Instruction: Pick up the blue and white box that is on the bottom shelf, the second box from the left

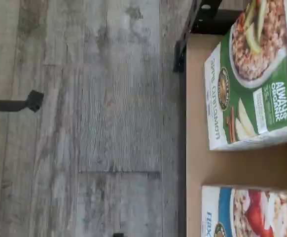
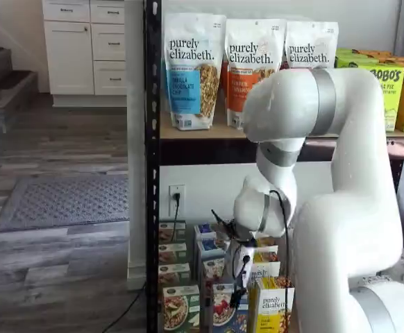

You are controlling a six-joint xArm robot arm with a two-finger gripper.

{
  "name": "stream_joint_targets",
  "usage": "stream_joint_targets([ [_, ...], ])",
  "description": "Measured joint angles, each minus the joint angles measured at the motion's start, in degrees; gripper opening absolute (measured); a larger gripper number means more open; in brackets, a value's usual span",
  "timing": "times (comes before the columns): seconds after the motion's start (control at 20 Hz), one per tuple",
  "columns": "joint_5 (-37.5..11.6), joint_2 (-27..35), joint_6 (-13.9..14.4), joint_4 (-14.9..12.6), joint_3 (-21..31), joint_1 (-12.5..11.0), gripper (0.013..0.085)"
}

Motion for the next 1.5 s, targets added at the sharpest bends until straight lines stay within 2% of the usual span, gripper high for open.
stream_joint_targets([
  [0.15,1.49,0.26,2.27,-2.42,-0.71,0.0,0.085],
  [0.3,1.45,0.48,2.41,-2.37,-0.9,0.23,0.085],
  [0.4,0.66,0.54,1.29,-1.01,-0.73,0.39,0.085],
  [0.75,-4.86,1.67,-7.23,8.23,0.01,0.7,0.085],
  [1.0,-5.33,3.38,-9.8,10.35,-1.45,0.07,0.085],
  [1.5,-4.02,8.91,-13.58,13.55,-8.4,-1.28,0.085],
])
